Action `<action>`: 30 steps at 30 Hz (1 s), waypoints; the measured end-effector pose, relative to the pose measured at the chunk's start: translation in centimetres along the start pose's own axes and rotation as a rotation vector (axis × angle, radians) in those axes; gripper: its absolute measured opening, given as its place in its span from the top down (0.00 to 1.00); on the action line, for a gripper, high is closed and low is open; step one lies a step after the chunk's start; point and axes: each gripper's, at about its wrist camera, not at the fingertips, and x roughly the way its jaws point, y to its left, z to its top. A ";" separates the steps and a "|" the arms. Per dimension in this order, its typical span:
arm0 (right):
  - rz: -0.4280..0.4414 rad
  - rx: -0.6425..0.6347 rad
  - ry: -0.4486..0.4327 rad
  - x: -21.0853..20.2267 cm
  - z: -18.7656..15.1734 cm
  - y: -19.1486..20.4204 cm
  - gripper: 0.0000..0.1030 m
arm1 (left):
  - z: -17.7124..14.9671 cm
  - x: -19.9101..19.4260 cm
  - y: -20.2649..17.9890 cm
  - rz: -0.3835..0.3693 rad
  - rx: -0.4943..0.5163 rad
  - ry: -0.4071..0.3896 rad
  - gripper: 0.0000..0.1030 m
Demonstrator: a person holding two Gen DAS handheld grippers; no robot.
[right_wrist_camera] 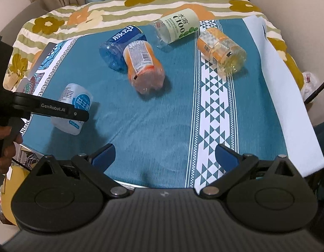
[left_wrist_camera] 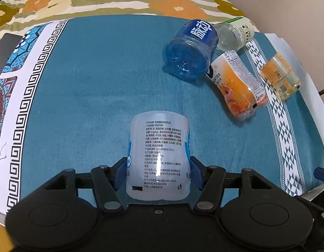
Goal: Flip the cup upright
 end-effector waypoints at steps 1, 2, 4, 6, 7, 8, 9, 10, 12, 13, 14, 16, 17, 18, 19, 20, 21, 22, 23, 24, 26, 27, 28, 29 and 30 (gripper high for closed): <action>0.001 0.001 0.000 0.0 0.0 0.0 0.00 | 0.0 0.0 -0.1 -0.002 0.005 0.002 0.36; 0.001 0.003 -0.001 -0.1 0.0 0.0 0.00 | 0.0 0.0 -0.1 -0.007 0.009 0.002 0.36; 0.001 0.006 -0.004 -0.2 -0.1 0.2 0.00 | 0.0 -0.1 -0.1 -0.018 0.008 0.002 0.22; -0.002 0.008 -0.006 -0.2 -0.1 0.3 0.00 | -0.1 -0.3 -0.1 -0.018 0.011 -0.009 0.15; -0.004 0.011 -0.007 -0.3 -0.1 0.3 0.00 | -0.1 -0.4 -0.1 -0.019 0.014 -0.011 0.15; -0.006 0.014 -0.008 -0.3 -0.1 0.4 0.00 | -0.1 -0.4 -0.2 -0.020 0.019 -0.010 0.15; -0.008 0.019 -0.009 -0.4 -0.1 0.4 0.00 | 0.0 -0.5 -0.1 -0.020 0.022 -0.009 0.15; -0.009 0.022 -0.011 -0.4 -0.1 0.5 0.00 | 0.0 -0.6 -0.1 -0.022 0.024 -0.010 0.15; -0.013 0.024 -0.013 -0.5 -0.1 0.6 0.00 | -0.1 -0.9 0.0 -0.029 0.026 -0.013 0.15; -0.014 0.024 -0.013 -0.6 -0.1 0.7 0.00 | -0.1 -1.1 0.0 -0.034 0.029 -0.015 0.14; -0.016 0.025 -0.015 -0.6 -0.1 0.8 0.00 | -0.1 -1.3 0.1 -0.036 0.032 -0.017 0.14; -0.019 0.029 -0.019 -0.8 0.0 1.0 0.00 | -0.2 -1.8 0.1 -0.040 0.033 -0.021 0.13; -0.019 0.033 -0.021 -0.9 0.2 1.1 0.00 | -0.3 -2.2 0.2 -0.043 0.032 -0.024 0.12; -0.018 0.038 -0.022 -1.1 0.3 1.1 0.00 | -0.4 -2.7 0.4 -0.049 0.029 -0.031 0.11; -0.016 0.044 -0.023 -1.3 0.5 1.2 0.00 | -0.5 -3.2 0.5 -0.053 0.027 -0.038 0.09; -0.011 0.051 -0.025 -1.5 0.8 1.3 0.00 | -0.6 -3.9 0.7 -0.058 0.025 -0.047 0.08; -0.003 0.059 -0.026 -1.8 1.1 1.3 0.00 | -0.7 -4.6 0.9 -0.060 0.023 -0.057 0.07; 0.005 0.067 -0.026 -2.0 1.5 1.4 0.00 | -0.9 -5.3 1.2 -0.062 0.023 -0.070 0.04; 0.017 0.076 -0.023 -2.3 2.0 1.6 0.00 | -1.0 -6.0 1.5 -0.064 0.022 -0.082 0.03; 0.032 0.083 -0.017 -2.5 2.5 1.7 0.00 | -1.3 -6.8 1.9 -0.063 0.019 -0.098 0.00; 0.063 0.098 0.000 -2.7 3.6 2.2 0.00 | -1.6 -7.9 2.6 -0.046 0.020 -0.118 0.00; 0.078 0.104 0.012 -2.6 4.3 2.5 0.00 | -1.9 -8.3 3.0 -0.032 0.026 -0.123 0.00; 0.093 0.105 0.024 -2.5 4.9 2.9 0.00 | -2.0 -8.7 3.5 -0.022 0.031 -0.128 0.00; 0.104 0.101 0.033 -2.4 5.4 3.4 0.00 | -2.1 -8.9 3.9 -0.018 0.035 -0.134 0.00; 0.114 0.093 0.042 -2.2 5.9 4.0 0.00 | -2.4 -9.2 4.5 -0.013 0.034 -0.141 0.00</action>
